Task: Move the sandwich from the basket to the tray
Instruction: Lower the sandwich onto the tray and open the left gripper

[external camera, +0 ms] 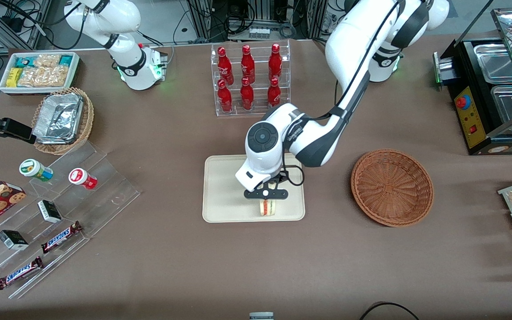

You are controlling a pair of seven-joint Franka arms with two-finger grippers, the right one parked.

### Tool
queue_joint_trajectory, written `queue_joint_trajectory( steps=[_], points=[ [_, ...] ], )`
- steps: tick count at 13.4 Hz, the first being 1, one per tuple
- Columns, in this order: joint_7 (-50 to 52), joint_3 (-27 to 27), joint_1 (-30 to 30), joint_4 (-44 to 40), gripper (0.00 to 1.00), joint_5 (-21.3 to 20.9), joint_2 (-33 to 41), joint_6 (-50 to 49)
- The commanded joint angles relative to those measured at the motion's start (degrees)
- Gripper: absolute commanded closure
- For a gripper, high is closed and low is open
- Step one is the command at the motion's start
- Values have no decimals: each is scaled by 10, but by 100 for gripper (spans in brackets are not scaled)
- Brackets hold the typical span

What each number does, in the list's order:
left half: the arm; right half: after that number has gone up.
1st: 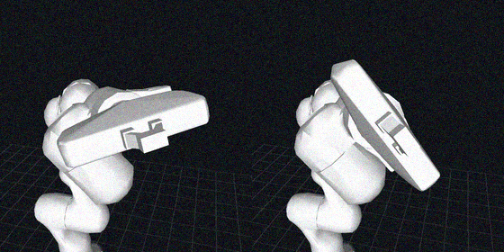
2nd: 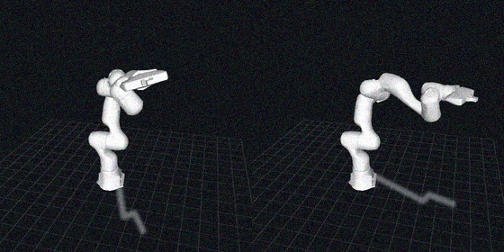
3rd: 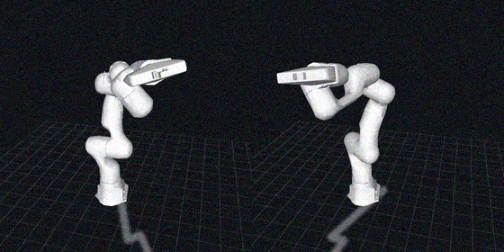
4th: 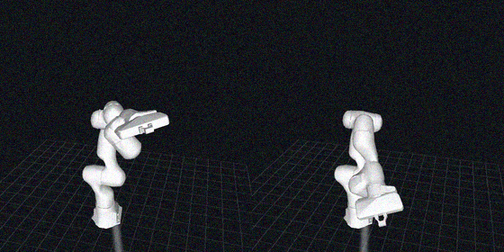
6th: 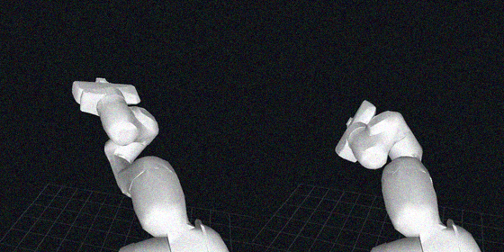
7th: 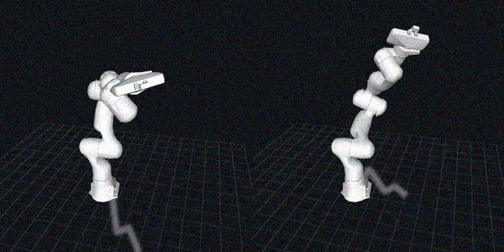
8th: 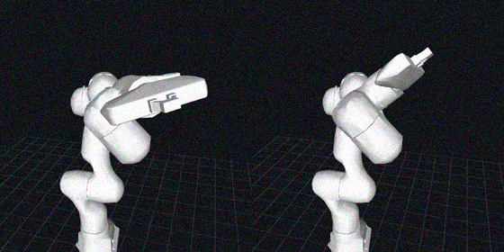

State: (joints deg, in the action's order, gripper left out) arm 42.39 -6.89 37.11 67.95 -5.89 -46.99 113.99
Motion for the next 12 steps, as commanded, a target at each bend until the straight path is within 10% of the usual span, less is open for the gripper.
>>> queue_joint_trajectory(
  steps=[1,12],
  points=[
    [7,3,9,-26,100,-2,-39,26],
    [2,-24,9,-23,100,1,-62,44]
  ],
)
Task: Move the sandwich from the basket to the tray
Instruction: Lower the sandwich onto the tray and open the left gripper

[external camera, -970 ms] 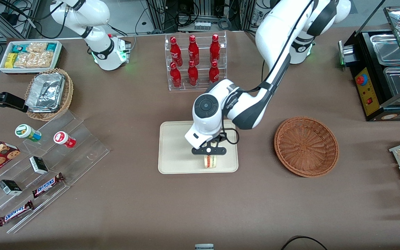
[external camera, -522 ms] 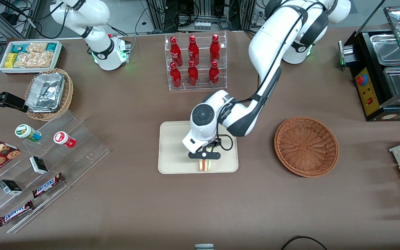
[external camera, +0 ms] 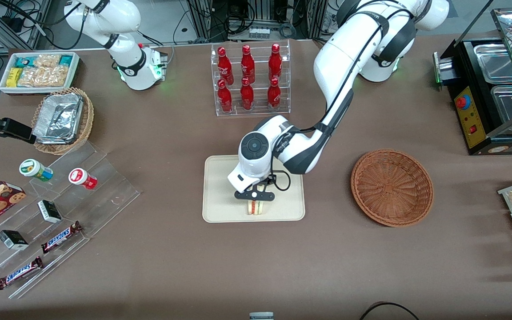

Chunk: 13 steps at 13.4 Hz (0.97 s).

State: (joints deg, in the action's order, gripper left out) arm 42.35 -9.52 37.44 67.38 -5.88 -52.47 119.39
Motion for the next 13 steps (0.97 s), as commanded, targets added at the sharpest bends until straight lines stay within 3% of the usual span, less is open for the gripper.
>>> queue_joint_trajectory(
  steps=[1,2,3,4,5,13],
  points=[
    [1,2,5,-16,100,0,-8,-8],
    [2,2,5,-14,96,0,-9,-6],
    [-1,2,5,-5,48,-3,-8,-5],
    [1,2,7,0,12,-4,-8,-5],
    [5,3,16,1,0,-4,-8,-4],
    [7,5,16,-3,0,-4,1,-7]
  ],
)
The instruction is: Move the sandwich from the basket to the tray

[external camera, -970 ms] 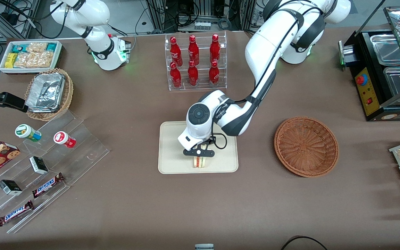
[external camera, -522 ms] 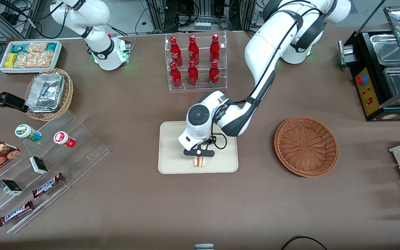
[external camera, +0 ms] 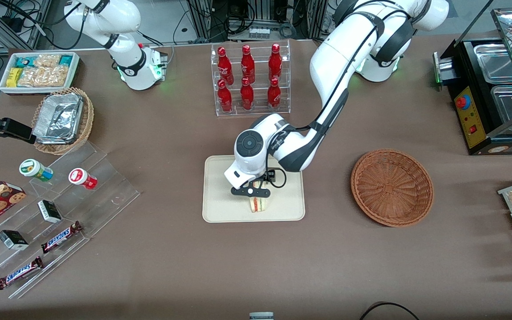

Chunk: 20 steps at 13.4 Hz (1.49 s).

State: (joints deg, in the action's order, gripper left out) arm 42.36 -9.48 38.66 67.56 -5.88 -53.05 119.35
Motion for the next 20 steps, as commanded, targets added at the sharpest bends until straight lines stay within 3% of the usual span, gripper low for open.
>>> queue_joint_trajectory(
  steps=[1,7,10,17,20],
  points=[
    [7,5,4,-6,0,-6,7,-8],
    [5,13,-5,-9,0,-10,45,-13],
    [-1,46,-17,-8,0,-4,73,-39],
    [-6,64,-135,-1,0,-6,143,-84],
    [-75,65,-183,42,0,-4,181,-95]
  ],
)
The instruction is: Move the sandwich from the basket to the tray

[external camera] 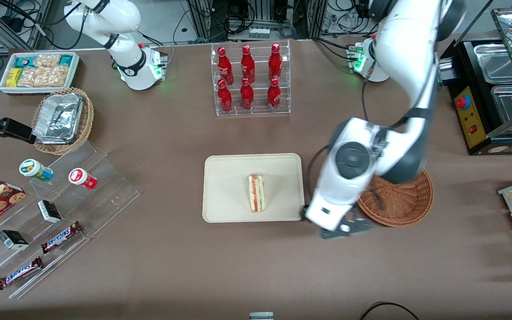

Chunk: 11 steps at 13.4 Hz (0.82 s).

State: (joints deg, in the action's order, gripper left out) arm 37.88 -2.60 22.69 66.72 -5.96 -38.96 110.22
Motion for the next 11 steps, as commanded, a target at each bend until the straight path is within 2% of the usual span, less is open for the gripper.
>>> queue_joint_trajectory(
  steps=[1,3,11],
  points=[
    [-47,-4,-43,60,0,-4,53,-6],
    [-88,-4,-81,84,0,2,91,-32],
    [-281,-7,-171,92,0,20,227,-268]
  ],
)
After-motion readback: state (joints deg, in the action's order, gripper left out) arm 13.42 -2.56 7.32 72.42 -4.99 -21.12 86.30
